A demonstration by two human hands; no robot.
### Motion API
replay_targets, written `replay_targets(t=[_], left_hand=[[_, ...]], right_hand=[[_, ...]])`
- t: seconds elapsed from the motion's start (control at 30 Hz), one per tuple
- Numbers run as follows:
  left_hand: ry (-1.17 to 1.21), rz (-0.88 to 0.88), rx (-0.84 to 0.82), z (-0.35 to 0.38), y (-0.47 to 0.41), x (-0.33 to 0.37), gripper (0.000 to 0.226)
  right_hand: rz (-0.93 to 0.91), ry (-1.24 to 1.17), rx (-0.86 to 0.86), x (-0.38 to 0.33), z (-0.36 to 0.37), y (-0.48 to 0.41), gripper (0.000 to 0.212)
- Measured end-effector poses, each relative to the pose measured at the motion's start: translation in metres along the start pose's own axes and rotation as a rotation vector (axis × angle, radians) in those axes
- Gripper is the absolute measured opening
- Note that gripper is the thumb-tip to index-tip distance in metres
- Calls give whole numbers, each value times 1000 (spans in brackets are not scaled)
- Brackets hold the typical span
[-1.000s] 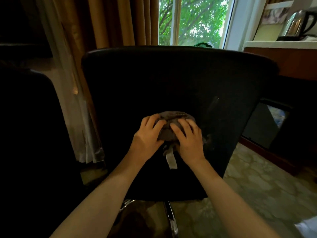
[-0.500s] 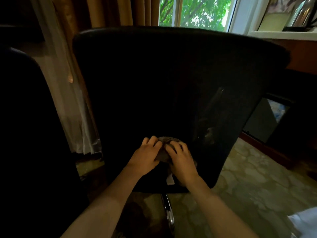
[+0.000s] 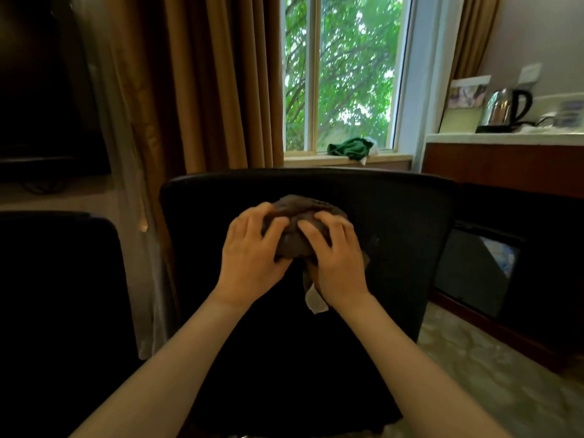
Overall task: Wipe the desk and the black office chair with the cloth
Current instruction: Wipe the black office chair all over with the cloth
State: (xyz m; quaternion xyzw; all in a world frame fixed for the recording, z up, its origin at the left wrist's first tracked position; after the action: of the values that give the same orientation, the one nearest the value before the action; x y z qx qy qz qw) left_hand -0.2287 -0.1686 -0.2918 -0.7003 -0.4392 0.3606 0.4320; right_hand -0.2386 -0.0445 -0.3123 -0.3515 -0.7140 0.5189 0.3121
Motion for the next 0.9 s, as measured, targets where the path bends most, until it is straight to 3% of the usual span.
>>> replay_targets(t=[0.1, 0.23, 0.4, 0.47, 0.57, 0.8, 0.9], left_hand=[[91, -48, 12, 4, -12, -8, 43], [197, -129, -198, 34, 16, -14, 65], [152, -268, -575, 70, 60, -9, 53], [174, -308, -633, 70, 66, -4, 51], [194, -303, -581, 51, 44, 5, 50], [341, -143, -269, -7, -51, 58, 38], [332, -82, -261, -2, -70, 76, 42]], right_hand=[[0, 37, 39, 3, 7, -13, 39], [-72, 64, 12, 1, 27, 14, 36], [-96, 49, -262, 1, 50, 59, 50], [-87, 7, -331, -1, 45, 62, 51], [-19, -34, -333, 4, 24, 43, 50], [34, 113, -26, 42, -55, -12, 57], [45, 164, 0, 62, -71, -25, 59]])
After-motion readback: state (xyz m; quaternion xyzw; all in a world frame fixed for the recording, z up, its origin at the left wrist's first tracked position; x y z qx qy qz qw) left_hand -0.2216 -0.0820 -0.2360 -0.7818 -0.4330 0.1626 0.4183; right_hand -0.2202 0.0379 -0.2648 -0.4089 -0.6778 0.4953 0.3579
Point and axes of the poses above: each hand's wrist, its own y-axis away from the middle knuckle, its own z-axis out of the palm, x = y × z, the point moved 7 cm from there along -y, towards the middle knuckle, and after that the axes turned 1 degree about -x, right-handed, at the moved point
